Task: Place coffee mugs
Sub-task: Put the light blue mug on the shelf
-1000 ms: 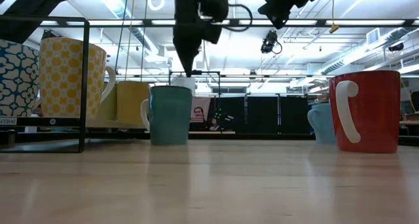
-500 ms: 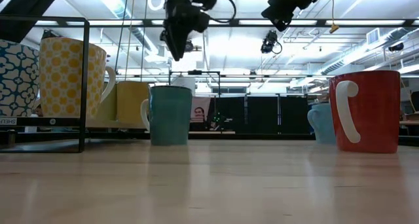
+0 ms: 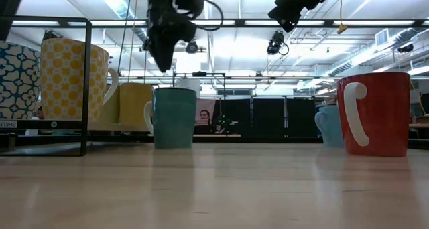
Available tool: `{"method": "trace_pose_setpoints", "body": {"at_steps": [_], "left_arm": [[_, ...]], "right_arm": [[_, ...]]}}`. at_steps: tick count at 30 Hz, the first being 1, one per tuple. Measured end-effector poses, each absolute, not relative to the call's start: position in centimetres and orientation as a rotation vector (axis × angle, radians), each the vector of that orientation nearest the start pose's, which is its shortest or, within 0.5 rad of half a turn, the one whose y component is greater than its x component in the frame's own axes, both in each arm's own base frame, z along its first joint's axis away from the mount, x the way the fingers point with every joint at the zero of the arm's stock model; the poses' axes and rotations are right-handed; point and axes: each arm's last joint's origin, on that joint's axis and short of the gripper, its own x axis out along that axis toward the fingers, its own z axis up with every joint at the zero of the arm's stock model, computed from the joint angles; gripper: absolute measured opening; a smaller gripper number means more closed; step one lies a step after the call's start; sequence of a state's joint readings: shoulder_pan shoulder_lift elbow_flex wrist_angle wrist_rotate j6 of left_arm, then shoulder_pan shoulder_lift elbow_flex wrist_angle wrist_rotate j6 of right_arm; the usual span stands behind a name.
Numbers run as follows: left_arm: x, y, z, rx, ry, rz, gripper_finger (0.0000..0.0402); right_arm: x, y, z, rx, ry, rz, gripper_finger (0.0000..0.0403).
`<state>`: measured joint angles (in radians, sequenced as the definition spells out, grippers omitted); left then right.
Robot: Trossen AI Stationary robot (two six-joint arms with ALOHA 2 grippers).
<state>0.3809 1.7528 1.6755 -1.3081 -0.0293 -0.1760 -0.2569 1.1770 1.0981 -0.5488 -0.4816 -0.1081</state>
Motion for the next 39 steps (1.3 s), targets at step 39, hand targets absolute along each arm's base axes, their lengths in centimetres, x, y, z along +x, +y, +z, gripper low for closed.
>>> {"method": "trace_pose_setpoints", "body": {"at_steps": [39], "left_arm": [[30.7,12.0,24.1,-0.450,1.219,0.651,0.0149]], "right_arm": [[23.9,-4.9,33.3,0.116,0.576,0.229,0.0151]]}}
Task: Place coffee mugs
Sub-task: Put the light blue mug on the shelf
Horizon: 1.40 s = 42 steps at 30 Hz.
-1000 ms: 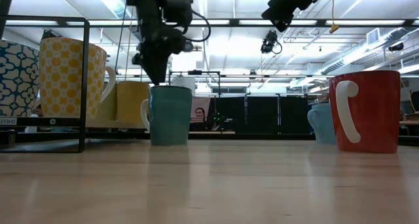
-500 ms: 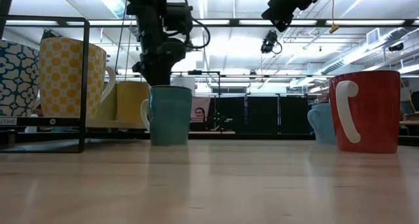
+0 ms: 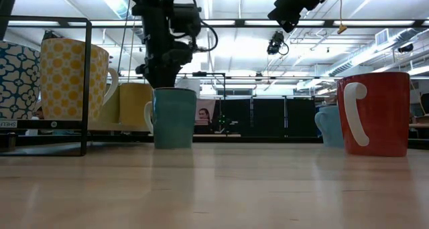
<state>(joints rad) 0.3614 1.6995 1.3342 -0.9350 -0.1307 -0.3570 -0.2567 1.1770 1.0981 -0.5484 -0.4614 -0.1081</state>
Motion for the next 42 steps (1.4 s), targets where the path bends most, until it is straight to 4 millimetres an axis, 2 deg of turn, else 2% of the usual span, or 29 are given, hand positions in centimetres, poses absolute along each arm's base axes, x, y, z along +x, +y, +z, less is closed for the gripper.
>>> {"method": "trace_pose_setpoints", "body": {"at_steps": [6,18,22,30,32,37,42], "left_arm": [[31.3,11.7,22.9,-0.441,1.266,0.641,0.0149],[31.4,11.7,22.9,-0.438,1.260,0.643,0.0145],[31.3,11.7,22.9,-0.437,1.260,0.645,0.0121],[31.3,11.8,22.9,-0.442,1.260,0.642,0.0042],[31.3,11.8,23.2,-0.450,1.247,0.632,0.0030],[31.3,11.7,23.8,-0.474,1.251,0.583,0.0029],[31.7,11.9,25.9,-0.426,1.243,0.536,0.0029]], "right_arm": [[23.9,-4.9,33.3,0.117,0.576,0.230,0.0151],[23.9,-4.9,33.3,0.117,0.577,0.230,0.0151],[23.9,-4.9,33.3,0.117,0.576,0.230,0.0151],[23.9,-4.9,33.3,0.117,0.576,0.230,0.0151],[23.9,-4.9,33.3,0.117,0.576,0.230,0.0151],[23.9,-4.9,33.3,0.116,0.576,0.230,0.0151],[23.9,-4.9,33.3,0.117,0.576,0.229,0.0151]]}}
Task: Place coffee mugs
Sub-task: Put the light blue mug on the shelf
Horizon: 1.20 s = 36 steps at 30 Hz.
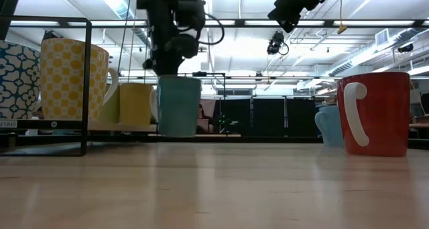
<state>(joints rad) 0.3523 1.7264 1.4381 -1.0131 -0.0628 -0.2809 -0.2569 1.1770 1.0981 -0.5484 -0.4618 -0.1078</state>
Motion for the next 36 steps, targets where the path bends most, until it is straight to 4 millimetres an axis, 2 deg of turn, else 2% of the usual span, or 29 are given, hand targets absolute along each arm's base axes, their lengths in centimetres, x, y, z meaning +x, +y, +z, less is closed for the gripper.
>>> {"method": "trace_pose_setpoints", "body": {"at_steps": [6,12,17,23,30,36], "left_arm": [[31.5,11.8,29.2,-0.328,1.280,0.458,0.0029],[30.5,11.7,31.3,-0.241,1.321,0.423,0.0029],[27.9,11.7,32.9,-0.221,1.368,0.465,0.0029],[24.1,12.0,35.3,-0.211,1.304,0.535,0.0030],[18.6,11.7,34.0,-0.223,1.327,0.571,0.0031],[15.7,11.5,32.5,-0.248,1.336,0.608,0.0032]], "right_arm": [[23.9,-4.9,33.3,0.115,0.577,0.225,0.0151],[23.9,-5.0,33.3,0.109,0.580,0.206,0.0151],[23.9,-5.0,33.3,0.109,0.579,0.206,0.0151],[23.9,-5.0,33.3,0.109,0.579,0.206,0.0151],[23.9,-5.0,33.3,0.109,0.578,0.206,0.0151],[23.9,-5.0,33.3,0.108,0.576,0.206,0.0151]]}}
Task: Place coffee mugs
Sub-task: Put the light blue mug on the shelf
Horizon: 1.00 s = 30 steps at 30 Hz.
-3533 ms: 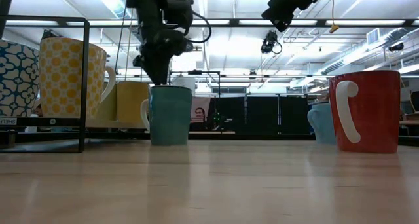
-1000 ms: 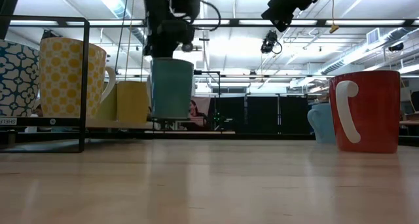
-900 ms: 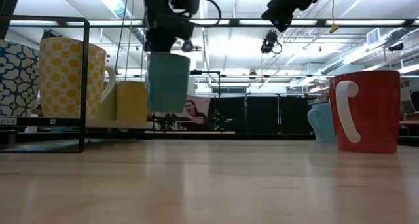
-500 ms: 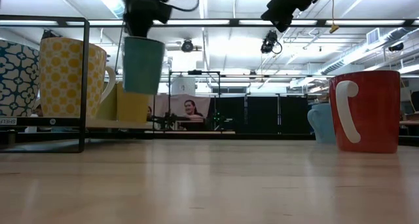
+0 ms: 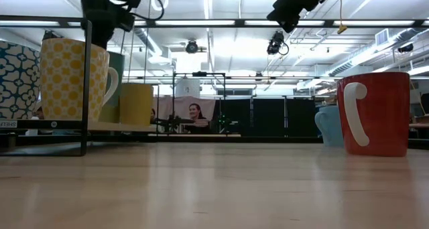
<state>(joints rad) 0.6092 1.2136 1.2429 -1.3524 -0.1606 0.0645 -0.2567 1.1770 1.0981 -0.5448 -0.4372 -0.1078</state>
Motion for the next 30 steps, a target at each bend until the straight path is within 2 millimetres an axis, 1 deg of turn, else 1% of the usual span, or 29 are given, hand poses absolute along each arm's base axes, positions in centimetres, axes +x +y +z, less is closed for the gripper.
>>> {"method": "trace_pose_setpoints", "body": {"at_steps": [3,11,15,25,30], "left_arm": [[14.9,11.6,31.7,-0.273,1.356,0.626,0.0033],[14.2,12.6,29.6,-0.336,1.384,0.715,0.0033],[13.6,13.2,28.9,-0.353,1.407,0.762,0.0033],[12.7,15.0,28.6,-0.377,1.340,0.846,0.0034],[12.1,15.5,28.5,-0.400,1.346,0.869,0.0034]], "right_arm": [[23.9,-5.0,33.3,0.107,0.574,0.206,0.0151],[23.9,-5.0,33.3,0.105,0.570,0.205,0.0151],[23.9,-5.0,33.3,0.105,0.570,0.205,0.0151],[23.9,-5.0,33.3,0.105,0.569,0.205,0.0151],[23.9,-5.0,33.3,0.105,0.569,0.205,0.0151]]}}
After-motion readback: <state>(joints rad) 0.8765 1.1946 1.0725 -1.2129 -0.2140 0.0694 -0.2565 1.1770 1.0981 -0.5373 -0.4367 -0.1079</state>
